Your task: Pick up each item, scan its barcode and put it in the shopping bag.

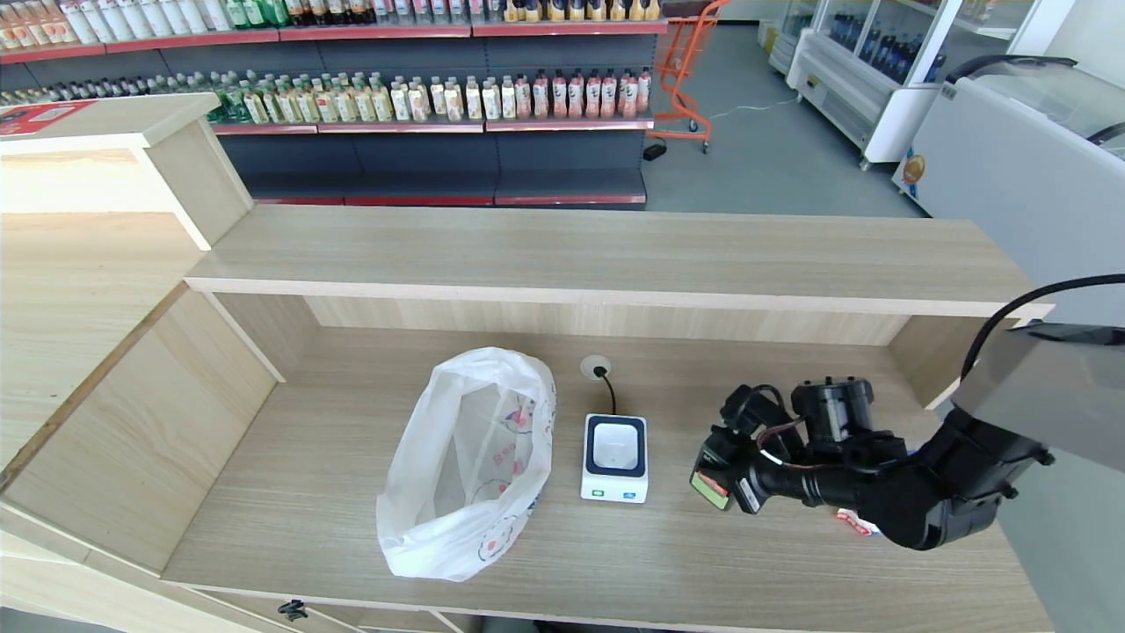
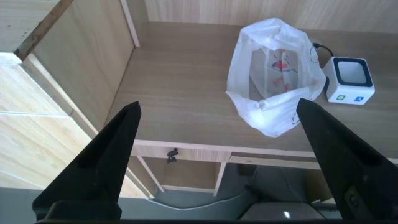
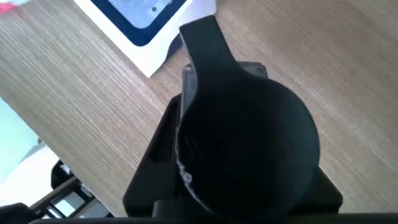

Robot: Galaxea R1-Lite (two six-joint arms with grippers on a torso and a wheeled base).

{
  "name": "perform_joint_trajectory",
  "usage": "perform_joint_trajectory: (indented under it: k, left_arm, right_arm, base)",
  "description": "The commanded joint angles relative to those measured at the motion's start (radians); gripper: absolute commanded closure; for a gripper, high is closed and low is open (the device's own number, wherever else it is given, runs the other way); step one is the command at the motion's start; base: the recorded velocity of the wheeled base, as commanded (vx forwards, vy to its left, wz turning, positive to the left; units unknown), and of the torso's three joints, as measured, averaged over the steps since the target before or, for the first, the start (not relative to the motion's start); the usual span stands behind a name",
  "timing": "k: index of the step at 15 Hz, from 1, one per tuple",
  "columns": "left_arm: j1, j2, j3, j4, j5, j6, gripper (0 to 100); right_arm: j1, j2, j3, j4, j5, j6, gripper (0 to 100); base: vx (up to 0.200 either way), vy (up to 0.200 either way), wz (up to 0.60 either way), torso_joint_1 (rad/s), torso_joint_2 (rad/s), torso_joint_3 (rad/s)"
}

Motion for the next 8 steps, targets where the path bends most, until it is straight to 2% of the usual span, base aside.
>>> perform_joint_trajectory:
  k: [1,2,5,6,8]
  left_arm:
    - [0.0,0.0,0.0,0.0,0.0,0.0,0]
    - [0.0,0.0,0.0,0.0,0.0,0.0,0]
    - [0.0,0.0,0.0,0.0,0.0,0.0,0]
    - [0.0,0.0,0.0,0.0,0.0,0.0,0]
    - [0.0,0.0,0.0,0.0,0.0,0.0,0]
  right_arm:
    - [-0.014,-0.36,0.189,0.012,0.0,0.177,100]
    - [-0.032,-0.507,0.316,0.012,-0.001,0.146,100]
    - [-0.106,-0.624,0.35,0.084,0.003,-0.078,100]
    - [-0.116,-0.642,0.35,0.092,0.003,-0.183,100]
    - [-0.15,-0.705,0.35,0.089,0.01,-0.496,100]
  base:
    - [0.0,0.0,0.0,0.0,0.0,0.0]
    - [0.0,0.0,0.0,0.0,0.0,0.0]
    - [0.0,0.0,0.0,0.0,0.0,0.0]
    - [0.0,0.0,0.0,0.0,0.0,0.0]
    - [0.0,0.0,0.0,0.0,0.0,0.0]
